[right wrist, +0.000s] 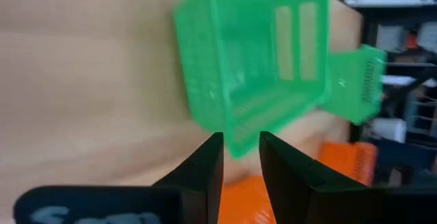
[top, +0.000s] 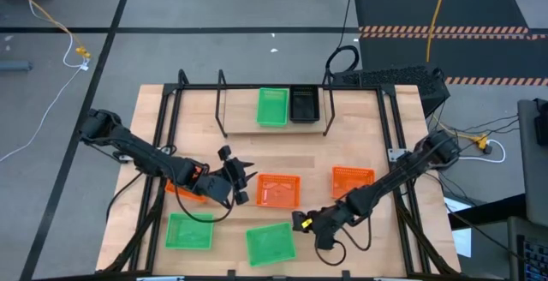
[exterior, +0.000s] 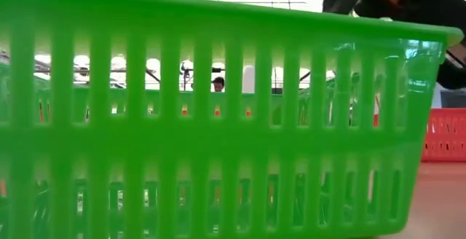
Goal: Stack baskets on shelf by color
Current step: Stack the right green bin on the green bin on the shelf
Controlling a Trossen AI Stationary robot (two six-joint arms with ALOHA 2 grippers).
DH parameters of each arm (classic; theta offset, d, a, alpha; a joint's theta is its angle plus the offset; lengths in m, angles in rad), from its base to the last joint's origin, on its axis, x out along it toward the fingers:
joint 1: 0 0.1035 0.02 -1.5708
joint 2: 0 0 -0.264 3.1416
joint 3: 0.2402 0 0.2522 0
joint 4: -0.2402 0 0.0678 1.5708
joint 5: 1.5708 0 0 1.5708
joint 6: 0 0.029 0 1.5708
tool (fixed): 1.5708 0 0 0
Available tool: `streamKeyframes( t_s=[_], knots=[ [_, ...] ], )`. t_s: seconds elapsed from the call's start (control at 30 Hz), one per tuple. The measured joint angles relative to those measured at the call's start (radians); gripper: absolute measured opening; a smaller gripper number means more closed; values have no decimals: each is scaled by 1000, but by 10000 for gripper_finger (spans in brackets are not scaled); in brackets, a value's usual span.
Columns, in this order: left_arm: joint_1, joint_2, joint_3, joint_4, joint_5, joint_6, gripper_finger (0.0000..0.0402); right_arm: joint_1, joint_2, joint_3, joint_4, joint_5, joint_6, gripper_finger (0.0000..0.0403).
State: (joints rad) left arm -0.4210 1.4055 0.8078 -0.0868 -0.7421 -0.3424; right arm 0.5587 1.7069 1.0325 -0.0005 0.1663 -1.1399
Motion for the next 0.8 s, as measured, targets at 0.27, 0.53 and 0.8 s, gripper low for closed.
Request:
streamKeyframes(
  t_s=[0.27,0.53,0.8],
  knots=[
    [23,0,0,5,-7,1,136,-17,73,-1,108,-38,-116,91],
    [24,0,0,-1,-7,7,136,-49,132,-1,154,-116,-125,91],
    [5,0,0,-50,-7,-23,136,-53,137,-2,137,-170,-3,31]
  ],
)
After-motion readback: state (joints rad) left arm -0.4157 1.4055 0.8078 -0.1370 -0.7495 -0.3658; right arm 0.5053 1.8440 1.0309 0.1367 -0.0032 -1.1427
